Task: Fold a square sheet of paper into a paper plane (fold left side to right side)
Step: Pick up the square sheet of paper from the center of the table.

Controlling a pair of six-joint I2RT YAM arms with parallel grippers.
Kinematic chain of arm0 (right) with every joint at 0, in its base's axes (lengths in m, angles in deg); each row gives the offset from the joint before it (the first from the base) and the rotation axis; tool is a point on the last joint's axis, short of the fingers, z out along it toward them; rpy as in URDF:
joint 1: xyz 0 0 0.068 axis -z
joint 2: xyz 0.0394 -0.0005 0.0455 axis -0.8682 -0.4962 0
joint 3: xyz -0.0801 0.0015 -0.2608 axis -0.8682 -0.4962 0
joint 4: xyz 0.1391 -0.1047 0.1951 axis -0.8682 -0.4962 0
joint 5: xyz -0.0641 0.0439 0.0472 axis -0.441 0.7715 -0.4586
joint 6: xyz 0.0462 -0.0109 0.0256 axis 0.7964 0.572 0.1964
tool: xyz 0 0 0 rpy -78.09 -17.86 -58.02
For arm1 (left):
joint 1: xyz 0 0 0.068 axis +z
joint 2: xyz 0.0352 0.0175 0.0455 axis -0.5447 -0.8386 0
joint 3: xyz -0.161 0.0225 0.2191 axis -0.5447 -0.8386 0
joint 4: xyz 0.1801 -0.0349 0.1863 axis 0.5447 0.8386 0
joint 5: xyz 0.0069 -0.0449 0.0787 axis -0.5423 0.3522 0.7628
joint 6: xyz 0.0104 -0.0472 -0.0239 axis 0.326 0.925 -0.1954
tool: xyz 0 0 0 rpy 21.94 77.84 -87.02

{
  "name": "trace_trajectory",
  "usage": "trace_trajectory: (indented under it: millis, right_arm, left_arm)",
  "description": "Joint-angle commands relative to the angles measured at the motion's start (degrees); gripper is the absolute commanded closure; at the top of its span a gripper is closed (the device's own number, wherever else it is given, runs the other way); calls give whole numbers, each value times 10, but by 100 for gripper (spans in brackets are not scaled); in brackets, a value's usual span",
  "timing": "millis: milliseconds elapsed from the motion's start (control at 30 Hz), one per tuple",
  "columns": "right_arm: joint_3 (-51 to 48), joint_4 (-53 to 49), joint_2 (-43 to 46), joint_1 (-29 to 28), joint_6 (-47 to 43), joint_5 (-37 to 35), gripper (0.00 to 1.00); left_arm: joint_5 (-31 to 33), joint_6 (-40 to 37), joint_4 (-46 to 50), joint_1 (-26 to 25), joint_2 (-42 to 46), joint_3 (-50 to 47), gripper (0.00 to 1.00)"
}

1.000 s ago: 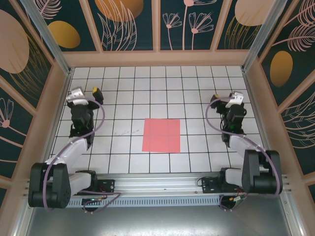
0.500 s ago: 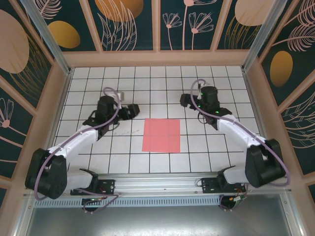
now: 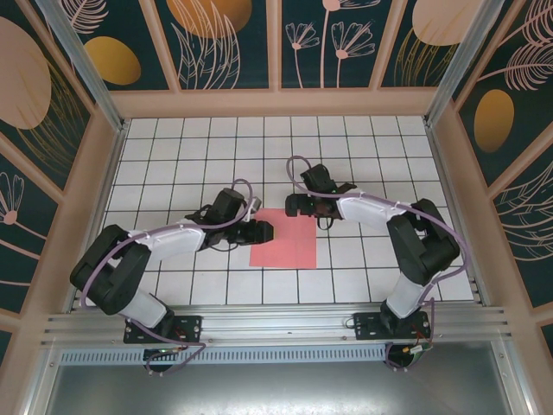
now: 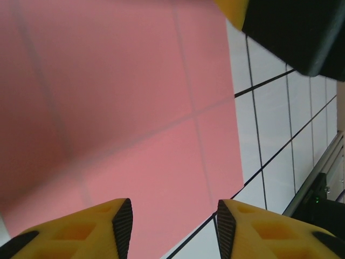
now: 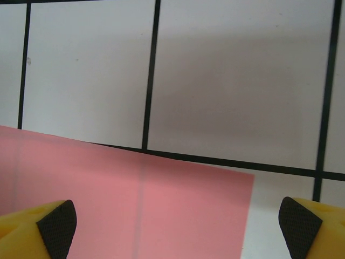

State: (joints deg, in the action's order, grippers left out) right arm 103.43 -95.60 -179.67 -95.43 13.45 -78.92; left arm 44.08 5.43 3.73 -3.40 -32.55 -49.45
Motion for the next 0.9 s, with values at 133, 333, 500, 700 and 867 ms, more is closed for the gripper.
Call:
trace_trajectory:
  millis: [133,333,500,700,867]
  right_arm:
    - [24,-30,-33,-13,9,-15,1]
    - [26,-39,-52,-21,13,-6,1]
    - [23,-41,-61,-35,19,26,1]
    - [26,-51,-55,-63,27,54,1]
    - [30,-67,-47,-80,31,51,5]
  left_arm:
    - [19,10,34,-13,-46,-1,55]
    - [37,12,39,-18,-61,-1,57]
    - [52,13,41,-20,-69,-4,59]
    - [67,16,34,-22,-71,-11,62]
    - [71,21,22,-23,-67,-17,63]
